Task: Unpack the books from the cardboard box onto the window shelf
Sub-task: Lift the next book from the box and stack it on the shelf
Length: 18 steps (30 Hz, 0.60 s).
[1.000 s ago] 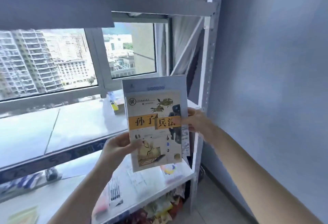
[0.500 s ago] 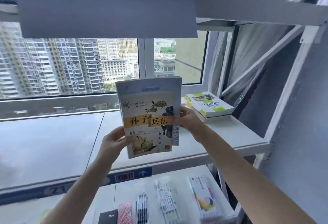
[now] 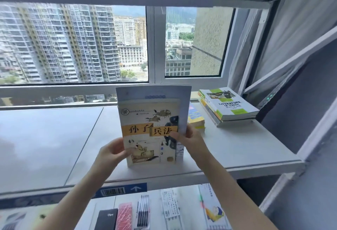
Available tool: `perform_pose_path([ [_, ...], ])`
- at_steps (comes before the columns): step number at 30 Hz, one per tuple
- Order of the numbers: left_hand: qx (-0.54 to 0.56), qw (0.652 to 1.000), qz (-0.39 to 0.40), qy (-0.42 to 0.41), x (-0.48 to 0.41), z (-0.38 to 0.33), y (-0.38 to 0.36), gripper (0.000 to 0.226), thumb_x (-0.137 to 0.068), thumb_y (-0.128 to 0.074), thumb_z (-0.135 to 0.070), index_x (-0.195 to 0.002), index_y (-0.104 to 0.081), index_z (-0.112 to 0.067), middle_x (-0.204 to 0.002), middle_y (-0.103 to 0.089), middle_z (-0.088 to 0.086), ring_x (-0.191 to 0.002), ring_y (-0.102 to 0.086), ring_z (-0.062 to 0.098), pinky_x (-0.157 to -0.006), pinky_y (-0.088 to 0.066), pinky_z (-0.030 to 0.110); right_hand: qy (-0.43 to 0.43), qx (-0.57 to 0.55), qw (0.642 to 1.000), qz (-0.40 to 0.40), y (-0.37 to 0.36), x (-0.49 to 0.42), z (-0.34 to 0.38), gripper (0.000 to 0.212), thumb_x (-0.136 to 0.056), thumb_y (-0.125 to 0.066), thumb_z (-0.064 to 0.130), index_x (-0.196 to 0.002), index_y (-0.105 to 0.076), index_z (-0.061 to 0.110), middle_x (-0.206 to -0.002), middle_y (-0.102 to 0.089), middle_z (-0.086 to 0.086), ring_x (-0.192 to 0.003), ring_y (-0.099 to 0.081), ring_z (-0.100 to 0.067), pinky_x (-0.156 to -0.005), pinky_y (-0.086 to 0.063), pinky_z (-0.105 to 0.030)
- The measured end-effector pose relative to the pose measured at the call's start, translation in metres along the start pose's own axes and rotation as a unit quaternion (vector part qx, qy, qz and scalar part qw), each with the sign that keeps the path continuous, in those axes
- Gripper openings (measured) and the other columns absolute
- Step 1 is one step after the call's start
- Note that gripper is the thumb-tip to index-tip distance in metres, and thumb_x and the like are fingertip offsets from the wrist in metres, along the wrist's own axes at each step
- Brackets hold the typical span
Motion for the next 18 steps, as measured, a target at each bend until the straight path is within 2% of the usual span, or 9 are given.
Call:
perform_pose_path([
  [6, -0.03, 0.999, 0.011, 0.002, -0.008, -0.007, 0.0, 0.026, -0.08, -0.068, 0.0, -0.098, -0.071, -0.018, -0.091, -0.076, -0.011, -0.087, -0.071, 0.005, -0.067, -0.053, 0.011, -0.026, 0.043, 0.997, -0.056, 0.011, -0.006, -0.003, 0.011, -0.085, -0.067, 0.011, -0.092, -0.069, 0.02, -0.089, -0.076, 0.0, -0.08, -0.069, -0.018, -0.068, -0.056, -0.021],
  [10, -0.035, 0.998, 0.038, 0.032, -0.025, -0.019, -0.016, 0.01, -0.082, -0.07, -0.017, -0.09, -0.074, -0.022, -0.087, -0.077, -0.008, -0.08, -0.072, 0.007, -0.061, -0.054, 0.014, -0.058, 0.087, 0.989, -0.109, 0.034, -0.018, 0.01, 0.014, -0.082, -0.07, 0.027, -0.091, -0.07, 0.016, -0.091, -0.075, -0.002, -0.088, -0.069, -0.022, -0.071, -0.057, -0.027],
  [12, -0.011, 0.997, 0.046, 0.056, -0.042, -0.025, -0.03, 0.009, -0.081, -0.071, -0.024, -0.088, -0.074, -0.019, -0.084, -0.077, -0.004, -0.077, -0.073, 0.011, -0.059, -0.055, 0.015, -0.069, 0.107, 0.984, -0.12, 0.052, -0.034, 0.022, 0.014, -0.082, -0.071, 0.032, -0.084, -0.068, 0.019, -0.082, -0.074, 0.003, -0.08, -0.069, -0.017, -0.058, -0.054, -0.02],
  [14, 0.02, 0.995, 0.051, 0.085, -0.064, -0.027, -0.045, 0.018, -0.08, -0.071, -0.026, -0.092, -0.073, -0.012, -0.085, -0.077, 0.003, -0.079, -0.074, 0.017, -0.061, -0.057, 0.019, -0.08, 0.139, 0.979, -0.13, 0.072, -0.06, 0.031, 0.017, -0.08, -0.072, 0.032, -0.08, -0.066, 0.017, -0.071, -0.07, 0.007, -0.063, -0.067, -0.008, -0.047, -0.048, -0.015],
  [16, 0.036, 0.992, 0.047, 0.115, -0.088, -0.024, -0.058, 0.023, -0.08, -0.071, -0.027, -0.093, -0.072, -0.008, -0.085, -0.077, 0.007, -0.08, -0.074, 0.02, -0.064, -0.059, 0.022, -0.098, 0.177, 0.97, -0.133, 0.09, -0.088, 0.035, 0.022, -0.08, -0.073, 0.029, -0.079, -0.065, 0.009, -0.067, -0.066, 0.005, -0.052, -0.062, -0.004, -0.042, -0.045, -0.012],
  [18, 0.05, 0.987, 0.037, 0.146, -0.114, -0.016, -0.07, 0.018, -0.081, -0.07, -0.025, -0.088, -0.07, -0.007, -0.076, -0.077, 0.005, -0.07, -0.074, 0.016, -0.06, -0.058, 0.02, -0.125, 0.202, 0.963, -0.127, 0.106, -0.117, 0.028, 0.026, -0.082, -0.072, 0.026, -0.067, -0.061, 0.009, -0.057, -0.062, 0.006, -0.043, -0.056, -0.001, -0.038, -0.04, -0.008],
])
Point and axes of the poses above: each hand's wrist, its own x-axis away from the middle knuckle, its own y-axis out of the back of the hand, z = x × y, the point moved 10 cm from there along -x, towards the middle knuckle
